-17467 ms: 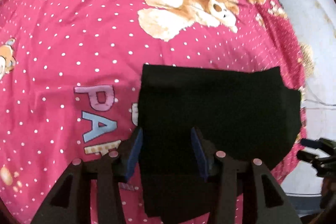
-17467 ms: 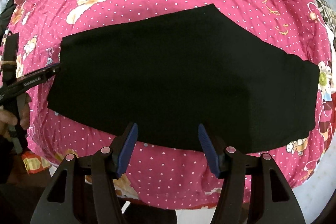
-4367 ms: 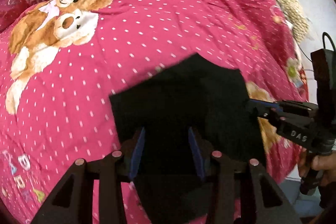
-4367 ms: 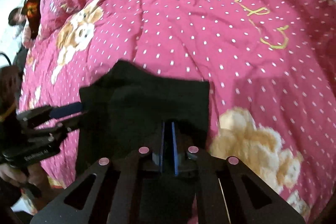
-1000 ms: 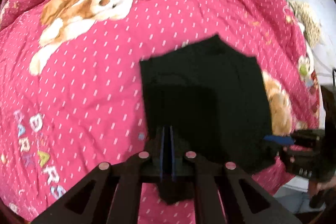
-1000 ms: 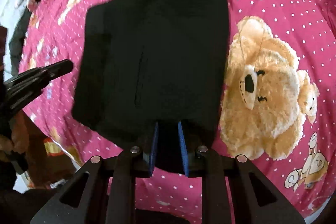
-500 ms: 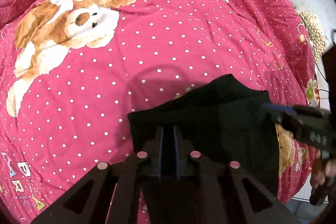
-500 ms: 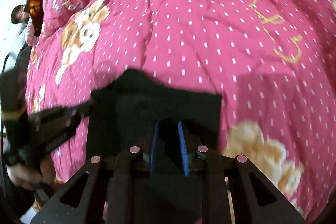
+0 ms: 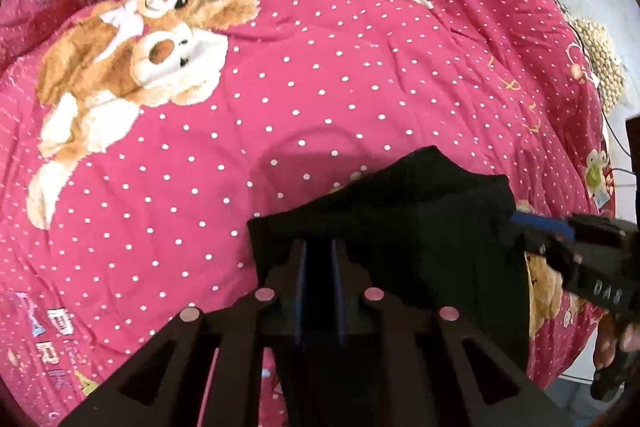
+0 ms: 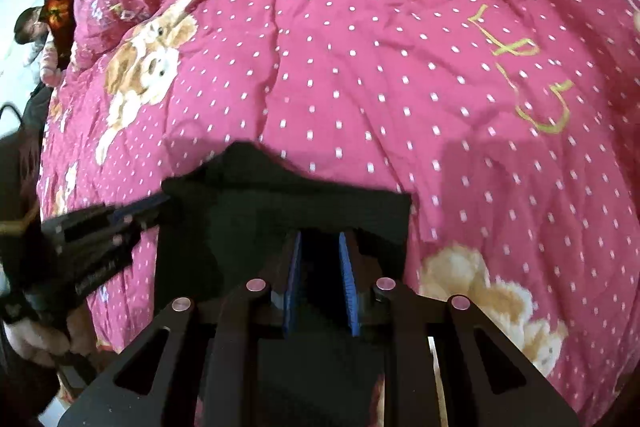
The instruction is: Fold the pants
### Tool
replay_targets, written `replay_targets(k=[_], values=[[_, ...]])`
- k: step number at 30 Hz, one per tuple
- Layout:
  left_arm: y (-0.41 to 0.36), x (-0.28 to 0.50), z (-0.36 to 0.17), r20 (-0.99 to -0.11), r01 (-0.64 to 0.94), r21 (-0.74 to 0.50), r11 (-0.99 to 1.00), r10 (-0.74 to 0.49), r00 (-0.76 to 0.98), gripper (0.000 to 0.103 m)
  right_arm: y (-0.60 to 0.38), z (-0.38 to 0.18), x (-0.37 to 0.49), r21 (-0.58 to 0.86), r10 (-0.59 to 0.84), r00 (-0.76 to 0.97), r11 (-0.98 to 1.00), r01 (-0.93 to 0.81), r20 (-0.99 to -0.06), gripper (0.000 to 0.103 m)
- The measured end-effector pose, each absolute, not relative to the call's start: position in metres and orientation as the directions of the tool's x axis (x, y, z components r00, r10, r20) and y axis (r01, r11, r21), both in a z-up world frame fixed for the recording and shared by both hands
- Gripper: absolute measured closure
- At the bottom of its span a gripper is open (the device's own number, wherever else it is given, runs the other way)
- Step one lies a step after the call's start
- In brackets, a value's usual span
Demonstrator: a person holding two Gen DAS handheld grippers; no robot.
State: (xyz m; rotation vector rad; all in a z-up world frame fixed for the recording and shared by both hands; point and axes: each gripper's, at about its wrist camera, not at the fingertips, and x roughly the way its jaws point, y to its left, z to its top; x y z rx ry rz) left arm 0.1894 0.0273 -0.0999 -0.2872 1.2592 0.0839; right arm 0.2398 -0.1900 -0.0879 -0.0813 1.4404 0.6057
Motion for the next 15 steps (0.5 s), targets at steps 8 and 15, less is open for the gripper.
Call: replay_targets(k=[8,15], values=[[0.000,0.161,-0.074,-0.937,-0.155,-0.131,0.979,-0.071,0.342,0.088,-0.204,-0.076,0.191,0.294,0.340,0.005,0.819,-0.492,-0.941,0.082],[-0.030,0.117,-0.085,-0.956,-0.107,-0.120,0.987,-0.086,0.279,0.088,-0.205,-0.078,0.141,0.281,0.324,-0.032,0.765,-0.580,-0.946,0.080]])
